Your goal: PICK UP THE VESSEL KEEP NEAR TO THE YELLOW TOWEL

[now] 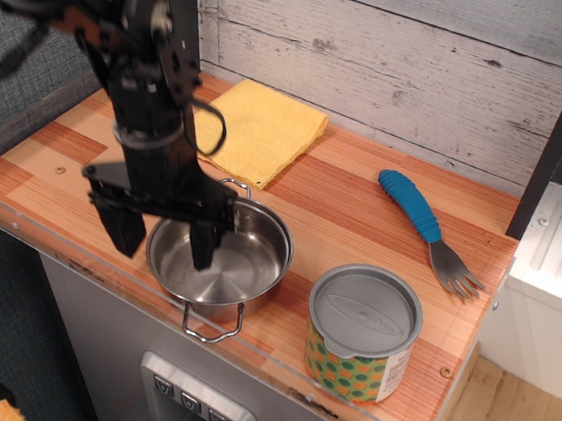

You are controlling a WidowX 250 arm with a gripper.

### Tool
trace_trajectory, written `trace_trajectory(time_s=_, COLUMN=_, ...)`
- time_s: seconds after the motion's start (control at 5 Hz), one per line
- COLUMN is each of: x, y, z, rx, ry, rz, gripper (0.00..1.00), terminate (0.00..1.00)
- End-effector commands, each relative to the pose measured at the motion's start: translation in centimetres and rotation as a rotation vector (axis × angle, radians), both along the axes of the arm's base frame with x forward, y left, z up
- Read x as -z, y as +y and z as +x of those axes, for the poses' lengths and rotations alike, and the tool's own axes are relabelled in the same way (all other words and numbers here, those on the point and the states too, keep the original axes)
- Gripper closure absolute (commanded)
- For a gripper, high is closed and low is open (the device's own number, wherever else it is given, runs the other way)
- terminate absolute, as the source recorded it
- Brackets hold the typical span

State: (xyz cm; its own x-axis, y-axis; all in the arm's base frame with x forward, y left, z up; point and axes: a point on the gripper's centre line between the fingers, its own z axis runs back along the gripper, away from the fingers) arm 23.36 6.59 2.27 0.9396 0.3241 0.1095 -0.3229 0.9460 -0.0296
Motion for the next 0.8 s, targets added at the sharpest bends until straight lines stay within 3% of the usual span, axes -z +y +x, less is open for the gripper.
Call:
trace_trajectory(time_s=0.0, x=0.9, y=1.0, z=-0.4, rx=-0.064, ry=-0.058, rz=0.010, gripper=1.00, terminate=0.00)
trace_trajectory(time_s=0.6, x=-0.2, y=1.4, z=-0.8, rx=-0.098, ry=-0.075, rz=0.010, gripper=1.00, terminate=0.00)
